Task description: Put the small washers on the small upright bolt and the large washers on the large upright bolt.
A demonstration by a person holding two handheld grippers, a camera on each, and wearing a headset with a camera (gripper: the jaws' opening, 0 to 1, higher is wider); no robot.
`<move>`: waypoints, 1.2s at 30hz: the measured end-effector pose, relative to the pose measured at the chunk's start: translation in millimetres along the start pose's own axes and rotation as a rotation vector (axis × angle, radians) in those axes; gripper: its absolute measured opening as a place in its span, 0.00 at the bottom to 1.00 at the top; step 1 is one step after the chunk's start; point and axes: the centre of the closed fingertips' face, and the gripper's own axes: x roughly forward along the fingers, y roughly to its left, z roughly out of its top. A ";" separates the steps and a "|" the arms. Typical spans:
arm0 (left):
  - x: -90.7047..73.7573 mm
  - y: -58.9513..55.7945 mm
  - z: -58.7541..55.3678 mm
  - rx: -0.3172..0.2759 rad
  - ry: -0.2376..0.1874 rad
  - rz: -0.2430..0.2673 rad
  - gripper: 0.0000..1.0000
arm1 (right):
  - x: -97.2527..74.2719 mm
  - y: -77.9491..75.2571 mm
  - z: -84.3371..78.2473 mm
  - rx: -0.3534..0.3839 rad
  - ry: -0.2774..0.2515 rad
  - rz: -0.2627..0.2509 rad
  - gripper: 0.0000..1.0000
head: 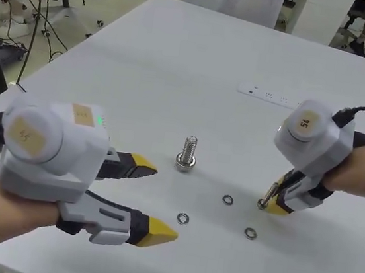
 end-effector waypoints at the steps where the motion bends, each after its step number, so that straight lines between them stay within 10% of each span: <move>1: 0.0 -0.2 0.2 0.001 -0.001 -0.001 0.58 | -0.6 0.8 -0.8 0.002 0.000 -0.001 0.18; 36: -1.1 -5.5 2.9 0.021 -0.008 -0.015 0.58 | 13.3 54.5 8.4 -0.041 -0.023 0.058 0.18</move>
